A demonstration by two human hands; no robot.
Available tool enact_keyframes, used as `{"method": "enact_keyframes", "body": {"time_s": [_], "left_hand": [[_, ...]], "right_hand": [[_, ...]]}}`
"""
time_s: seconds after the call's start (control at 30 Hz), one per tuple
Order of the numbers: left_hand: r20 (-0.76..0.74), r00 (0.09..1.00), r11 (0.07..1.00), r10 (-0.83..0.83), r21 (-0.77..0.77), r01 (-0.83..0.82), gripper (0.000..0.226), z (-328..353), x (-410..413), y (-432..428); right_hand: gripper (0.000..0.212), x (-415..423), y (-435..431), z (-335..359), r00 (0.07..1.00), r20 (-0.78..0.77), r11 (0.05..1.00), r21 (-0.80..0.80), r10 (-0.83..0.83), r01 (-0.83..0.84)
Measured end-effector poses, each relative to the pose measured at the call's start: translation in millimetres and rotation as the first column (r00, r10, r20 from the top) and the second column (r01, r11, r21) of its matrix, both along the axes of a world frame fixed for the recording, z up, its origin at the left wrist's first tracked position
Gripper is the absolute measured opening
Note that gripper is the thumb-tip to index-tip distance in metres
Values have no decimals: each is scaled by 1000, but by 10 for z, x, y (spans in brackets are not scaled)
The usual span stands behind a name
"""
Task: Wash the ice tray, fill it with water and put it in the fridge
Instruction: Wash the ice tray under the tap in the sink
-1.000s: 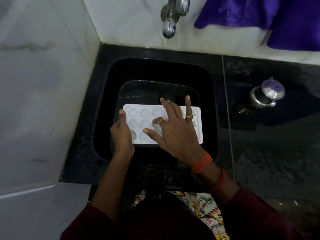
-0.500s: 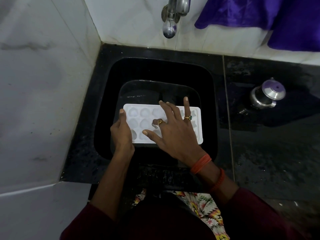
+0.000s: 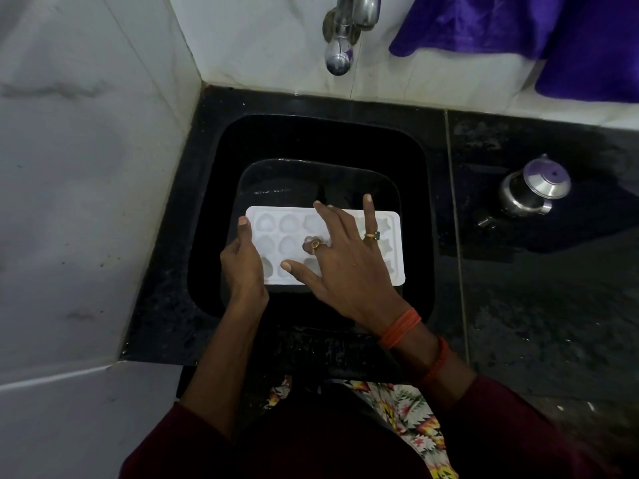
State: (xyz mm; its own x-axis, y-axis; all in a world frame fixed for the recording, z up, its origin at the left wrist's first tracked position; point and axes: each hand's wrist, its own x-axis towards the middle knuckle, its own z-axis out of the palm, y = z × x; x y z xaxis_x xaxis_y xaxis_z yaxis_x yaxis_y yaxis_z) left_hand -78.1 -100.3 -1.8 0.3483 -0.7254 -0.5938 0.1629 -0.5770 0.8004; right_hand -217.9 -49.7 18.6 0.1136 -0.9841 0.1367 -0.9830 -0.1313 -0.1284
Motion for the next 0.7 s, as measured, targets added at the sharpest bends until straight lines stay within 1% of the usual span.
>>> {"method": "enact_keyframes", "body": {"time_s": [0.13,0.27,0.4,0.47,0.7], "left_hand": [[3,1000,1000,0,-6,0,35,-1,-1,7],[28,1000,1000,-14,11,14,38,-29,23,13],[33,999,1000,-16,17,16,38,-42,27,18],[29,999,1000,-15,13,14,38,-47,29,24],[5,1000,1000,1,3,-1,37,-56,36,31]], "right_hand": [[70,-4,-9,-2,1000,-2,1000,-20,1,-1],[72,3,1,-44,1000,-11,1000,17,2,-2],[71,-9,10,-1,1000,-14,1000,-21,10,-10],[69,-8,14,5,1000,-20,999,-37,10,-11],[64,-17,48,-42,1000,-4,1000,-17,4,-4]]}}
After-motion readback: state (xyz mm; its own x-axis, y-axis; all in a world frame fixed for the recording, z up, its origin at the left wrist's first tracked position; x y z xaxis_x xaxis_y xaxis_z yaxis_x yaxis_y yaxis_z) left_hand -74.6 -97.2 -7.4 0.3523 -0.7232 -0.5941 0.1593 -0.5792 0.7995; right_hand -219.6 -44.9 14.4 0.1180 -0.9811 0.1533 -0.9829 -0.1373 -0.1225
